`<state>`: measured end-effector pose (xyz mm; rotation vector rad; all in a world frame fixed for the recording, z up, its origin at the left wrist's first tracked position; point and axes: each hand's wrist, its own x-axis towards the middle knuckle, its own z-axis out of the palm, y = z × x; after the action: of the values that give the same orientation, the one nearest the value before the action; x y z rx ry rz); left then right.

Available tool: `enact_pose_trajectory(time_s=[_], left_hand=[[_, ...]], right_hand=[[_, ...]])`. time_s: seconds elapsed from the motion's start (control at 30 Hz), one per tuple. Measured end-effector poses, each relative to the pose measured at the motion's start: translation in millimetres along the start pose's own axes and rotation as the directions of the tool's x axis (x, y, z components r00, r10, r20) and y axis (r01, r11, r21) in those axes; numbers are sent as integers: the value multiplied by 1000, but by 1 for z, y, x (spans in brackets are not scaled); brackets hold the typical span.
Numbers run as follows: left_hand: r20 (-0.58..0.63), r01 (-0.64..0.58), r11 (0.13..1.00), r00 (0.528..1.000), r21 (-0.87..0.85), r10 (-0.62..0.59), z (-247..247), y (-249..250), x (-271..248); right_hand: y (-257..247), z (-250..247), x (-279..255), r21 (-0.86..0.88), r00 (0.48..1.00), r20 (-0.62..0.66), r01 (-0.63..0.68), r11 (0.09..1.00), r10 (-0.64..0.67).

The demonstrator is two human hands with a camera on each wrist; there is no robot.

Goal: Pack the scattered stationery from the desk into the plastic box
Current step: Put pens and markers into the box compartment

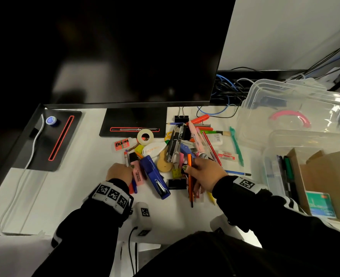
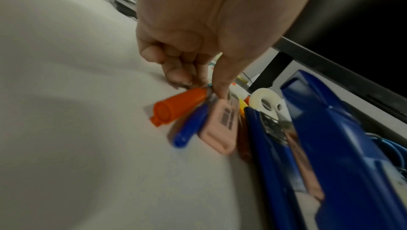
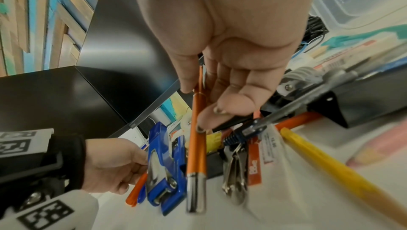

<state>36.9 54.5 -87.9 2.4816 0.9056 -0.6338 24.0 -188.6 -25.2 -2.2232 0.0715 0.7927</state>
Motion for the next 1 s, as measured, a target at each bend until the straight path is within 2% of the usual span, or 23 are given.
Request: enact_pose_trajectory(time_s=[0.07,0.23,0.53,0.6,0.67,0.77,0.8,0.87,1.0], left_hand=[[12,-21,999,1000,32,21,0,4,-5],[16,1,998,1000,-58,0,3,7,-7],[80,62,980,996,-190,-47,-2,18,-12],[105,22,992,994,-126,-9,-5,18,-15],[122,-53,998,991,29,49,-9,17,-18],[56,-133,986,990,100,128,-19,16,-26],[34,-163,984,986,72,161,-23,15,-28],[-60,-210,973,977,-92,205,-32,15,-37],[-153,-342,877,939,-337,307,-49,23,-63]], right_hand=[[2,0,-1,-23,1000,-18,5,1000,-5],[3,-1,-3,-56,1000,-28,8,998,-10],[-1,2,-7,20,1000,8,0,1000,0],[0,1,-8,16,1000,0,1,1000,-1],[1,-1,-8,19,1000,-2,0,1000,0],[1,-6,-10,30,1000,-11,0,1000,0],[1,-7,-10,50,1000,-18,-2,999,3],[2,-10,-12,117,1000,-31,2,993,2],[-1,-13,-13,106,999,-48,30,994,-25]])
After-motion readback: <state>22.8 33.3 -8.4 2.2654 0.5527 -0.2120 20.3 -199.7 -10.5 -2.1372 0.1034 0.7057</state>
